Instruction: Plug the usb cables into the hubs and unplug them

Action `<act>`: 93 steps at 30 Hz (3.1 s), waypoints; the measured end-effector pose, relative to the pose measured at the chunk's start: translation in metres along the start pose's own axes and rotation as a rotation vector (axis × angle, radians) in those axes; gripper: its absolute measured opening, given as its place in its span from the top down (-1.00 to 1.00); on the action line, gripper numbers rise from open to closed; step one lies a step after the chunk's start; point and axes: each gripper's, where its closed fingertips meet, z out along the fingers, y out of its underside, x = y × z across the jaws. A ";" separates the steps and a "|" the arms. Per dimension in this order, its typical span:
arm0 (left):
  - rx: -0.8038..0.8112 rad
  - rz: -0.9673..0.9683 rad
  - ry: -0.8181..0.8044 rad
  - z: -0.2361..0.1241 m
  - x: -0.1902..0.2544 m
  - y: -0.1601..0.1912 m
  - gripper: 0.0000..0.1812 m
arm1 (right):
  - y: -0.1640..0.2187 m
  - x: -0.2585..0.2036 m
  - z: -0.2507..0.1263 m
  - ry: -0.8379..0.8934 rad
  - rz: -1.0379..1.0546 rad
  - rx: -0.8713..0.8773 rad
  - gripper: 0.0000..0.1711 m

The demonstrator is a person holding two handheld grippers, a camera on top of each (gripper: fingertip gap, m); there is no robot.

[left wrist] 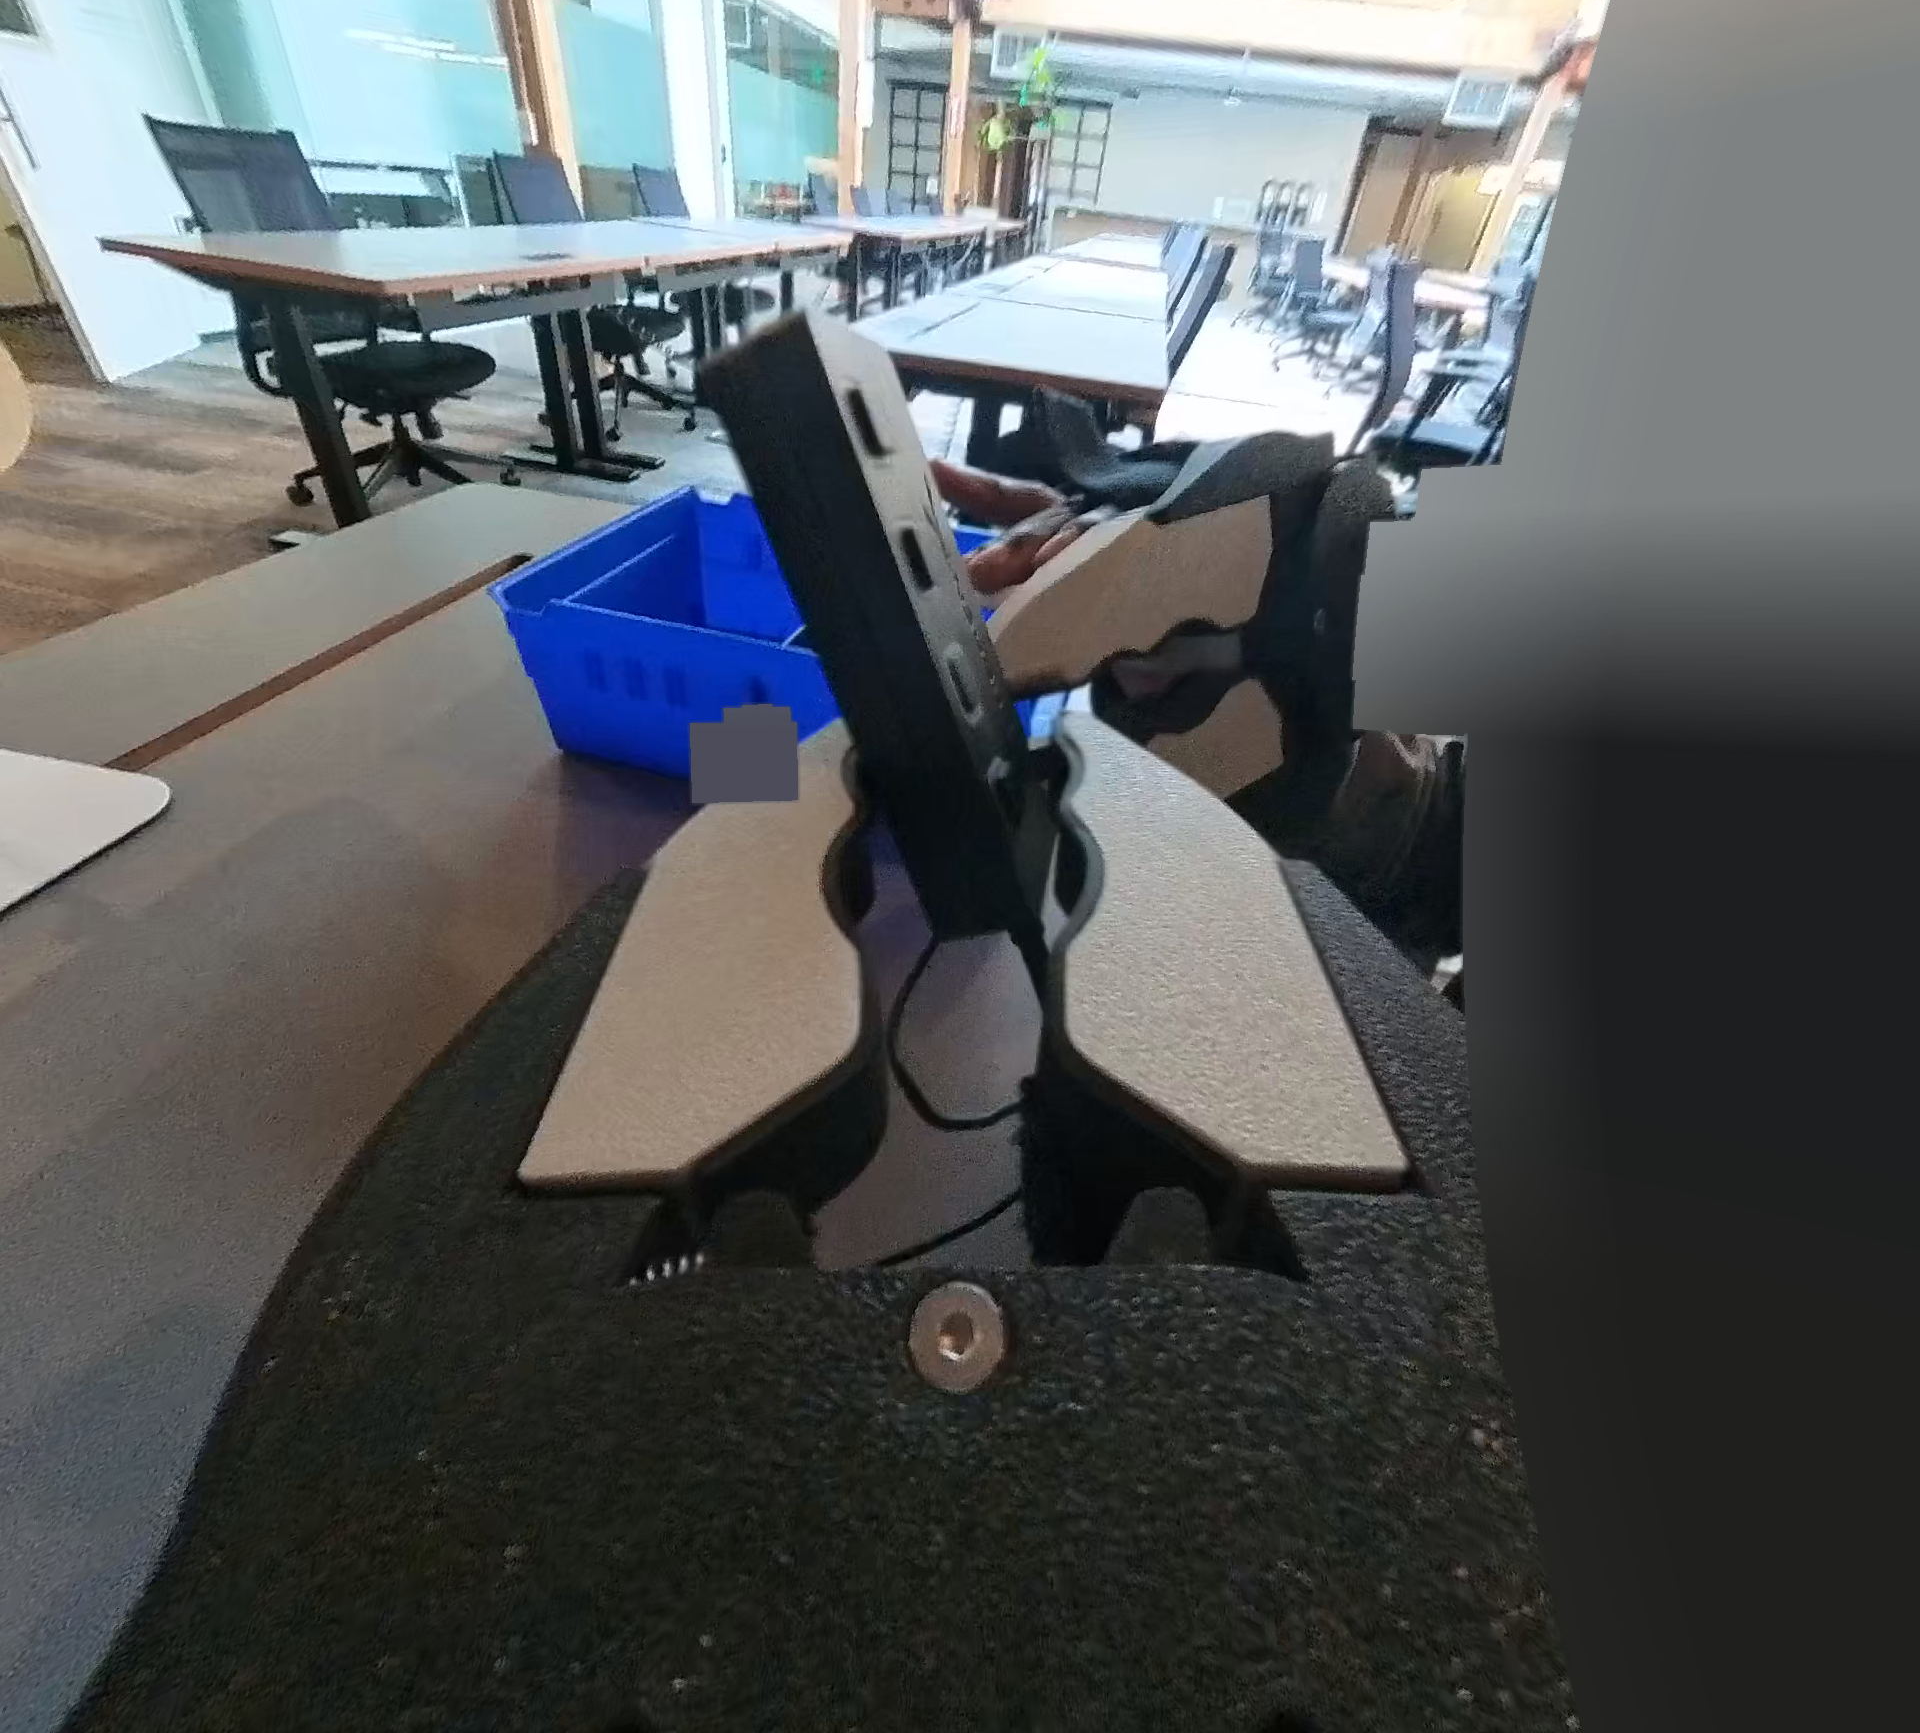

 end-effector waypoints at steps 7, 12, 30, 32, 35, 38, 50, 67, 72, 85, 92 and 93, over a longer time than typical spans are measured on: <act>0.053 -0.136 0.086 0.002 0.011 -0.010 0.81 | -0.007 0.008 -0.008 0.052 -0.112 0.031 0.84; 0.025 -0.115 0.130 0.001 0.018 -0.008 0.81 | -0.010 0.006 -0.013 0.027 -0.153 0.057 0.84; 0.354 -0.059 -0.232 -0.143 -0.038 -0.073 0.81 | 0.049 0.120 -0.096 0.352 0.049 -0.060 0.83; 0.345 -0.038 -0.224 -0.141 -0.033 -0.075 0.81 | 0.056 0.138 -0.114 0.444 0.046 -0.103 0.83; 0.321 -0.025 -0.237 -0.135 -0.034 -0.072 0.81 | 0.066 0.173 -0.160 0.652 0.060 -0.178 0.83; 0.344 -0.032 -0.232 -0.135 -0.034 -0.075 0.81 | 0.068 0.201 -0.215 0.846 0.101 -0.196 0.83; 0.576 0.101 -0.560 -0.231 -0.036 -0.109 0.81 | 0.044 0.272 -0.295 1.047 0.111 -0.124 0.83; 0.469 0.293 -0.947 -0.261 -0.063 -0.100 0.81 | 0.032 0.390 -0.293 1.041 0.003 -0.262 0.83; 0.456 0.290 -0.945 -0.259 -0.065 -0.098 0.81 | 0.083 0.442 -0.341 1.231 -0.027 -0.526 0.83; 0.402 0.266 -0.913 -0.239 -0.077 -0.088 0.81 | 0.076 0.427 -0.260 1.034 -0.049 -0.492 0.83; 0.360 0.268 -0.889 -0.224 -0.082 -0.083 0.81 | 0.059 0.516 -0.292 1.184 -0.026 -0.460 0.83; 0.355 0.267 -0.886 -0.222 -0.083 -0.082 0.81 | 0.057 0.529 -0.298 1.207 -0.007 -0.437 0.83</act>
